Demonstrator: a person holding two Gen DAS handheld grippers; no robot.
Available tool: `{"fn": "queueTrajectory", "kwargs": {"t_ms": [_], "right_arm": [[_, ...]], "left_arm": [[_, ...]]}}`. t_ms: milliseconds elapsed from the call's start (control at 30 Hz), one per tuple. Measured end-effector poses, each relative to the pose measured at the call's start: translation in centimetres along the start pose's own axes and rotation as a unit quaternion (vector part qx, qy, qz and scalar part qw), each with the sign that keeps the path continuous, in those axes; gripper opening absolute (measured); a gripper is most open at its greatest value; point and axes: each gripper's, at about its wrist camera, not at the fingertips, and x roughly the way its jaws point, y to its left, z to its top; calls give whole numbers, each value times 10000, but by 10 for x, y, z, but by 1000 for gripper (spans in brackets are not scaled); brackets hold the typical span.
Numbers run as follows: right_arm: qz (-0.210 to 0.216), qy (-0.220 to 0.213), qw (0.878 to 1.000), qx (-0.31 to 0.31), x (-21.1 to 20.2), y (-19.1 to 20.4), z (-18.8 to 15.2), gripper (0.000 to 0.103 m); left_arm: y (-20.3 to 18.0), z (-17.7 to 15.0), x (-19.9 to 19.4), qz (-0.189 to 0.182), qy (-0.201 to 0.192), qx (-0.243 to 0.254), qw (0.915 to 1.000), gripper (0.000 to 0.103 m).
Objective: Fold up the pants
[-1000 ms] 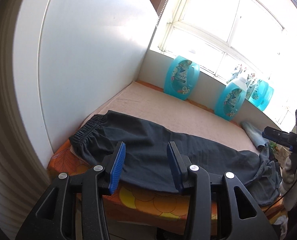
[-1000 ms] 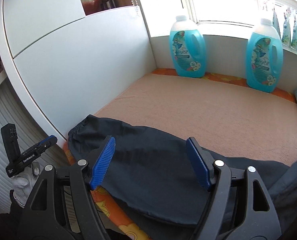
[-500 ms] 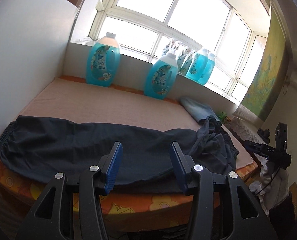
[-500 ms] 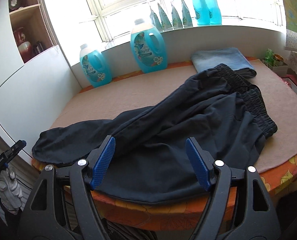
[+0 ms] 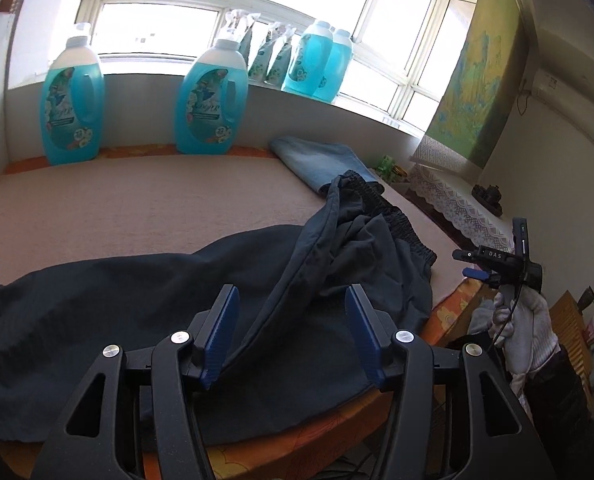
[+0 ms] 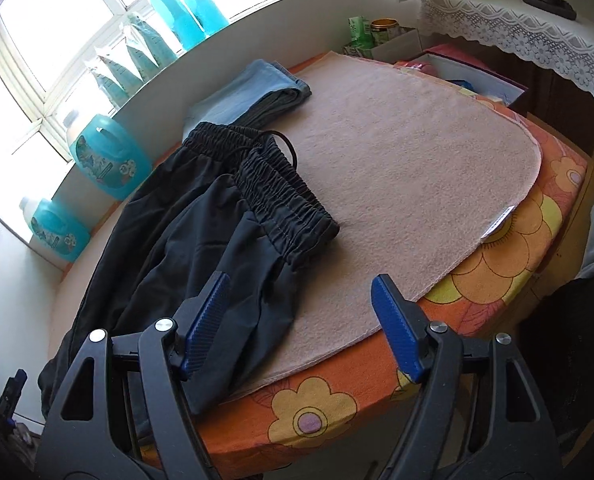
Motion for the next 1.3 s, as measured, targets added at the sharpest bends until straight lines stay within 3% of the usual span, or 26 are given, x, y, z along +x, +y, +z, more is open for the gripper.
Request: {"fn": "queueTrajectory", "kwargs": {"t_ms": [67,200,300,333,467,567,667,767,867,900,933,967,1000,1067,1200,1300], "right_arm": [[-15,108,9999,83,19,-3,7,76],[52,388,9988,296,54,-7,15,76],[71,310,9992,251,63,-2,19,76],[81,286,9993,247,64,0,20,70],[52,300,9995,74,64,12,23,27],[-101,108,9999,-55,47,15,25,17],[-437,-131,9989,-102,28,8,26,15],[-913,-122,9955,-239,27,-3,26,14],[-967,70,9951,-198,38,-13,26,18],[-996,79,9948,-213,38,-14,26,24],[-1114,44,9935,-241,35,-13,28,39],[-1126,-97,9931,-298,30,-10,31,47],[-1099,-205,9930,-373,24,-4,34,48],[-919,-278,9938,-564,18,14,43,49],[-179,-153,9966,-787,24,62,64,64],[185,44,9954,-938,46,104,79,65]], "left_arm": [[-6,12,18,-155,123,74,9998,63],[-16,37,63,-390,496,139,9979,63],[-23,52,102,-478,882,249,9946,63],[-26,57,114,-430,971,309,9939,63],[-32,67,158,-430,1356,384,9891,63],[-35,64,178,-394,1558,492,9858,63],[-36,61,191,-229,1629,606,9845,63],[-32,62,199,-178,1623,583,9849,63],[-30,60,207,-88,1672,619,9839,60],[-31,58,208,-57,1674,683,9835,54],[-32,58,210,-41,1666,738,9833,42],[-32,58,209,-25,1635,769,9835,32],[-31,58,207,-20,1586,767,9844,27],[-30,60,205,-119,1508,739,9857,9],[-37,58,199,-392,1415,817,9858,6],[-49,52,189,-658,1370,964,9837,5]]}}
